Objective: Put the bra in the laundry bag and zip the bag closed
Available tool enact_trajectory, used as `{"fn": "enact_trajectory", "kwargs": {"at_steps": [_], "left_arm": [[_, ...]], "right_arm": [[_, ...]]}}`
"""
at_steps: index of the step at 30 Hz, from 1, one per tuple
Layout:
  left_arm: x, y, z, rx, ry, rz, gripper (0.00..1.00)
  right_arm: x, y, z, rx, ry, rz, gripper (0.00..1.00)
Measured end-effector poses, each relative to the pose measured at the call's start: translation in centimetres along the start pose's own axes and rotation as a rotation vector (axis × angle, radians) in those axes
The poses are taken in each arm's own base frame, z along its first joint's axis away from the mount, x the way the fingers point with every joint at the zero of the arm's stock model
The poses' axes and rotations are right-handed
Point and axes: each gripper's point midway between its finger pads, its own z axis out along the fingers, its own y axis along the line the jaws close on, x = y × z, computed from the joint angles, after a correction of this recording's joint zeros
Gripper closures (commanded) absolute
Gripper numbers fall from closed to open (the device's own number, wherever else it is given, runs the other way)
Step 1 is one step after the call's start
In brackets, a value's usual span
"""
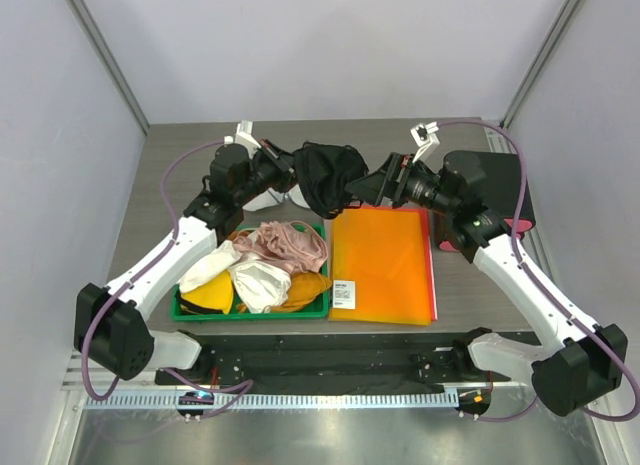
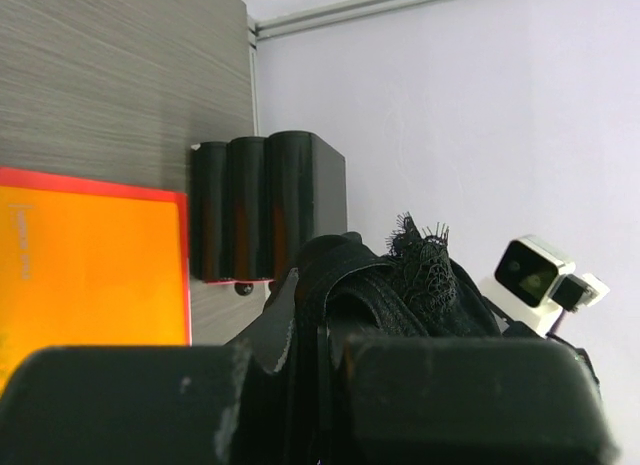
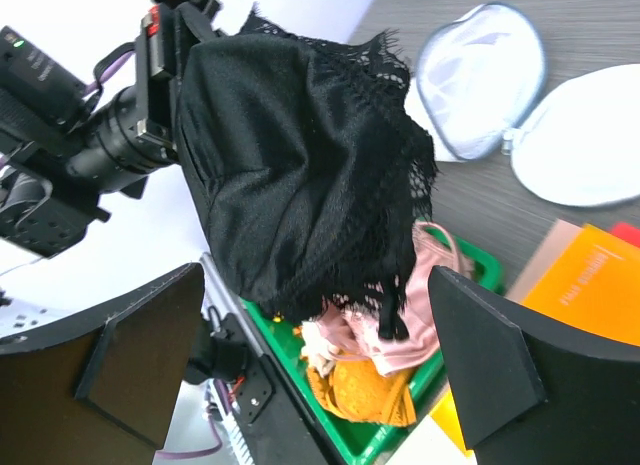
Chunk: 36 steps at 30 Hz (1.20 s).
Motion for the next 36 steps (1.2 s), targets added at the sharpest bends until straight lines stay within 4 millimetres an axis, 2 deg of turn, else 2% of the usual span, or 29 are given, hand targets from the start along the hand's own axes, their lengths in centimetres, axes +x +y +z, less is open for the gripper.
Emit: {"fn": "enact_trajectory", "kwargs": {"at_steps": [6, 17, 24, 29, 31, 32, 34, 35, 36], "left_arm": [[0.6, -0.1, 0.0, 0.007, 0.035, -0.024, 1.00], [1.3, -0.8, -0.1, 0.044, 0.073, -0.054, 1.00], [2.0, -0.2, -0.2, 0.041, 0.096, -0.075, 1.00], [2.2, -0.6, -0.2, 0.058, 0.105, -0.070, 1.00], [2.3, -0.6, -0.2, 0.058, 0.106, -0.070, 1.00], [2.3, -0.6, -0.2, 0.058, 0.106, -0.070, 1.00], [2.3, -0.6, -0.2, 0.059, 0.108, -0.069, 1.00], [2.3, -0.6, -0.2, 0.060, 0.109, -0.069, 0.95], [2.4, -0.6, -0.3, 0.061, 0.114, -0.066, 0.89]], "right_arm": [[0.7, 0.0, 0.5, -0.046, 0.006, 0.020, 0.01], [1.5, -0.1, 1.0, -0.104, -0.004, 0.026, 0.09], [1.3, 0.3, 1.5, -0.165, -0.037, 0.060, 0.28], [1.4, 0.3, 1.8, -0.196, -0.055, 0.095, 0.34], [1.4, 0.2, 1.9, -0.202, -0.060, 0.104, 0.42], [1.4, 0.2, 1.9, -0.206, -0.064, 0.107, 0.52], [1.3, 0.2, 2.1, -0.212, -0.070, 0.112, 0.64], [1.2, 0.2, 2.2, -0.216, -0.074, 0.120, 0.76], [1.2, 0.1, 2.3, -0.218, -0.077, 0.124, 0.80]]}}
